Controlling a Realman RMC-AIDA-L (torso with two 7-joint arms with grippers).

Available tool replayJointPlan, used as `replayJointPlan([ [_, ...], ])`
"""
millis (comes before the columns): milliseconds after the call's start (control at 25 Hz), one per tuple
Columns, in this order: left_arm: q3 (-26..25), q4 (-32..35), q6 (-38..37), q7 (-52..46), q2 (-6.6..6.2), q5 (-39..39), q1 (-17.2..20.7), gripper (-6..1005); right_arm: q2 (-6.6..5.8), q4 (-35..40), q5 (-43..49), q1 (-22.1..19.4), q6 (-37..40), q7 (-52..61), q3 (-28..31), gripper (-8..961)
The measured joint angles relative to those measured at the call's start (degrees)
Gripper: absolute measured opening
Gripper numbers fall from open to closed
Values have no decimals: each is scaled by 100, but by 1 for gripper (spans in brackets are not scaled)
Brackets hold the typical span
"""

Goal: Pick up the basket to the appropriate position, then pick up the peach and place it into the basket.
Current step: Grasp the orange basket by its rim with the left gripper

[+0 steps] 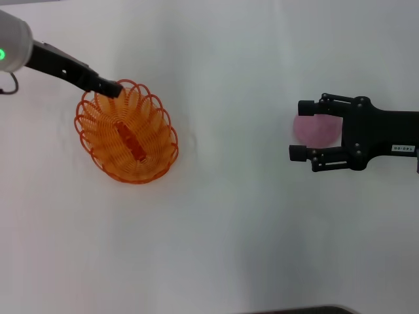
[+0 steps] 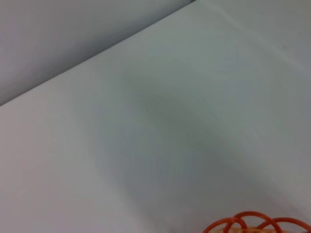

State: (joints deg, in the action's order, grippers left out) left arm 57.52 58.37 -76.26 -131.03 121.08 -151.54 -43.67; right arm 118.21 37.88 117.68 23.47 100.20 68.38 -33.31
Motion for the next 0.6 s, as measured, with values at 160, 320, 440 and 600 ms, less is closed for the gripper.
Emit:
replayJointPlan([
  [160,274,-365,477,1,2,-22,-18,846,19,0,0,0,-17,0,0,945],
  [320,400,-694,976,45,32,-166,-40,845,38,0,0,0,-26,0,0,945],
  [440,409,-920,1190,80,41,-247,-73,844,46,0,0,0,-42,0,0,946],
  [600,416,-1041,1267,117,46,-309,-86,824,54,0,1,0,-53,0,0,946],
])
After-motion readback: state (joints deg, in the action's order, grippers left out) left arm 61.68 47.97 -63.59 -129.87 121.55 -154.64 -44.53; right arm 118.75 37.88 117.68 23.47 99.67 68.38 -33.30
